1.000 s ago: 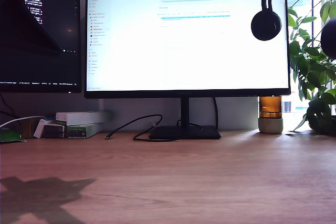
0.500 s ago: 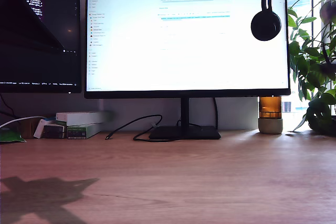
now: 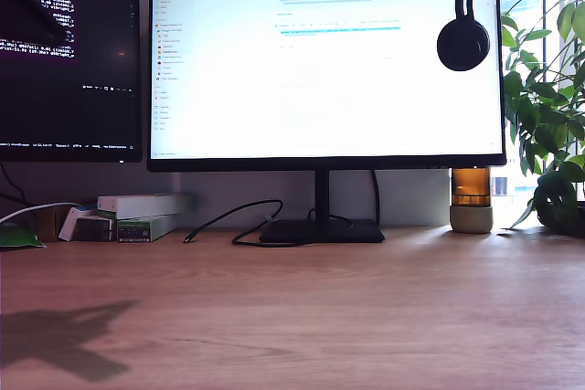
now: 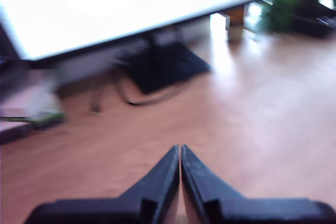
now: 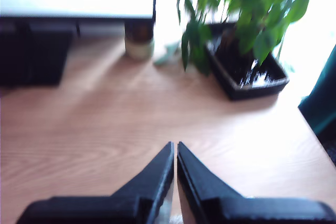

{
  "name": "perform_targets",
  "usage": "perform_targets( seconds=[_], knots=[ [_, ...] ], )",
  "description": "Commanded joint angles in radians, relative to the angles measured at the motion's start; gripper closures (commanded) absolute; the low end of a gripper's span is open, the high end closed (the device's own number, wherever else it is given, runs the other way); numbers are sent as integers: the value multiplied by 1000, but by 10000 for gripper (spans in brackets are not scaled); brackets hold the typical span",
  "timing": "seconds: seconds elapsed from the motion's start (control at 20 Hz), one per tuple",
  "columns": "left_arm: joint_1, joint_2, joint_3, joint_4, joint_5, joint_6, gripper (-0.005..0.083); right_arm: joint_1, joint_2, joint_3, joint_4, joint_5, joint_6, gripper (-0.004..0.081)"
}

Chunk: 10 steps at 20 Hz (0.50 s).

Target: Fold the tea towel to a neat square and place it to the right

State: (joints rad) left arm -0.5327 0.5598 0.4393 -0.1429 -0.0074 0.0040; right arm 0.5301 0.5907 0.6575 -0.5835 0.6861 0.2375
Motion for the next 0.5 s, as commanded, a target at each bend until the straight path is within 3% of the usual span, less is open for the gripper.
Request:
perform_targets(
  seconds=[0.0,0.1,0.25,0.35,0.45],
  knots=[
    [41,-15,-27,11,-14,-5,797,-10,-66,-97,8,35,-5,782],
    [106,-26,-27,18,-35,-15,798,-42,-151,-165,59,66,6,782],
    [205,-38,-27,45,-23,-39,797,-109,-250,-195,128,50,-30,782],
    [237,-38,-27,68,12,-58,797,-127,-262,-196,124,8,-146,782],
    [238,-38,-27,68,26,-57,797,-126,-262,-196,90,-2,-154,782]
  ],
)
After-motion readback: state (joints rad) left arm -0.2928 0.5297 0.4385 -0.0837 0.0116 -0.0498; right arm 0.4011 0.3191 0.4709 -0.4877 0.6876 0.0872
